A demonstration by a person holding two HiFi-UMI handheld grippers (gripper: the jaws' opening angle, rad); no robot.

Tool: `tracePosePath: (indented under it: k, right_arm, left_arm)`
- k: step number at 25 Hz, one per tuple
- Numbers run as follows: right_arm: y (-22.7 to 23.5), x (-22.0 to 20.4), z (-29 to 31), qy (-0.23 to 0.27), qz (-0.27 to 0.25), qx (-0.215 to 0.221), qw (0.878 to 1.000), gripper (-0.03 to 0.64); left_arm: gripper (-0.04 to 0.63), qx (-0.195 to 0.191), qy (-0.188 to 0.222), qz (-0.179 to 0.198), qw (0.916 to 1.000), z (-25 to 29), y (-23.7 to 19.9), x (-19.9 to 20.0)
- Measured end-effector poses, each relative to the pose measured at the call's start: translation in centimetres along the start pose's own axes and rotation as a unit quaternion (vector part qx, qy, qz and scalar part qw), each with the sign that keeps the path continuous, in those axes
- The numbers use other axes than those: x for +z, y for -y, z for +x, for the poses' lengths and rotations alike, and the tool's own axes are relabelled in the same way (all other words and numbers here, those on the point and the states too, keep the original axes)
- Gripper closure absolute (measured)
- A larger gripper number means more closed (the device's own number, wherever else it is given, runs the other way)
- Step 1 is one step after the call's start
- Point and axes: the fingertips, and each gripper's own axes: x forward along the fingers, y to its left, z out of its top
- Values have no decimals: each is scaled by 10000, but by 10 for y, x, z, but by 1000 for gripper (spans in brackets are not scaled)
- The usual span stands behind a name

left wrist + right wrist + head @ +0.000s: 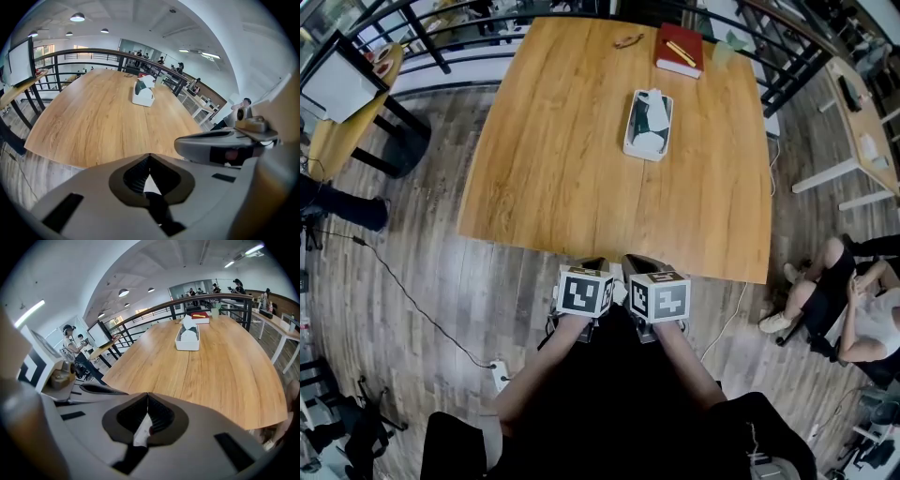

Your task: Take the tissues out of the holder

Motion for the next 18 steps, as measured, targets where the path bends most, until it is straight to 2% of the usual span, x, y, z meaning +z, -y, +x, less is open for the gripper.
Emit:
tracePosePath:
  k: [11,18]
  right_arm:
    - [13,25,12,-114,-241,428,9987,606]
    - [19,38,21,-123,-305,404,9986,604]
  left_arm:
    - [588,332,38,-326,9989,13,-3,21]
    - [588,314,59,-390,9987,21,-9,32]
